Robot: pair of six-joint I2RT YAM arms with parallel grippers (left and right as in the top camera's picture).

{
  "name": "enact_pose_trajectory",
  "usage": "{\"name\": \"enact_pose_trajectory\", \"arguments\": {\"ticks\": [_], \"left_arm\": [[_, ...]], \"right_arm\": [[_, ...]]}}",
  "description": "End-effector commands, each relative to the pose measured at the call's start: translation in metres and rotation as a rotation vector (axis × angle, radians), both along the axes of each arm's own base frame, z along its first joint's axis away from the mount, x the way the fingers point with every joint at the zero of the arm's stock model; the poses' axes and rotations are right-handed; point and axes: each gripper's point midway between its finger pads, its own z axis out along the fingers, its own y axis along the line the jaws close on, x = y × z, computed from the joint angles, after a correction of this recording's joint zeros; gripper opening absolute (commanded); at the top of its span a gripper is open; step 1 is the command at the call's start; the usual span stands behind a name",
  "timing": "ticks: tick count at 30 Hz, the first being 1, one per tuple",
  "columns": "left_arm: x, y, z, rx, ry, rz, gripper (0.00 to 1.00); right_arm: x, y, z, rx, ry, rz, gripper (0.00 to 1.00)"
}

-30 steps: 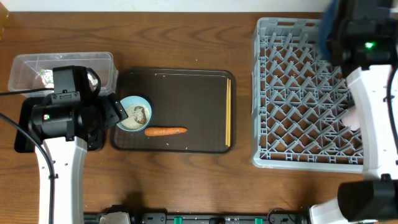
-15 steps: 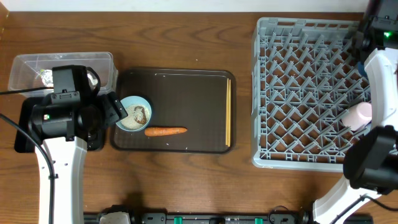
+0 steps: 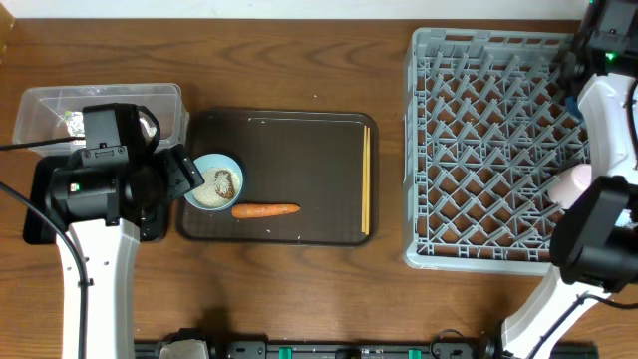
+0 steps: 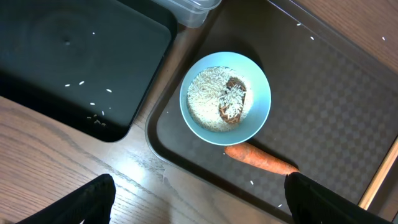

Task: Sort waste into correct bins and load items into the dishwasher rack
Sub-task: 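Lift the blue plate with the right gripper and carry it to the rack, then stand the blue plate upright in the rack's back right and release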

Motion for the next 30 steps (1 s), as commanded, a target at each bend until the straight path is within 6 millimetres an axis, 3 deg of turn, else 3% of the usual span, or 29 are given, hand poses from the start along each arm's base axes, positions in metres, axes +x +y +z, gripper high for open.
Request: {"name": "enact_pose_trajectory", "arguments": {"ticks": [1,7,16,21,27,30], "left_arm": [[-0.001,0.004,-0.003,0.007,0.009,0.024,0.88],[-0.001,0.004,-0.003,0.007,0.009,0.024,0.88],[-0.001,0.004,-0.003,0.007,0.010,0.024,0.88],[-0.001,0.004,-0.003,0.007,0.010,0.024,0.88],[-0.001,0.004,-0.003,0.007,0.009,0.024,0.88],[-0.001,0.004,-0.003,0.008,0.009,0.024,0.88]], "right_arm": [[0.011,0.013,-0.018,0.012,0.052,0.035,0.01],[0.029,0.040,-0.022,0.034,0.042,0.114,0.01],[0.039,0.071,-0.025,0.038,0.071,0.180,0.01],[0.034,0.064,-0.016,-0.006,0.053,0.133,0.01],[0.017,0.047,0.022,-0.174,0.036,-0.021,0.01],[0.021,0.039,0.035,-0.203,0.062,-0.023,0.01]]}}
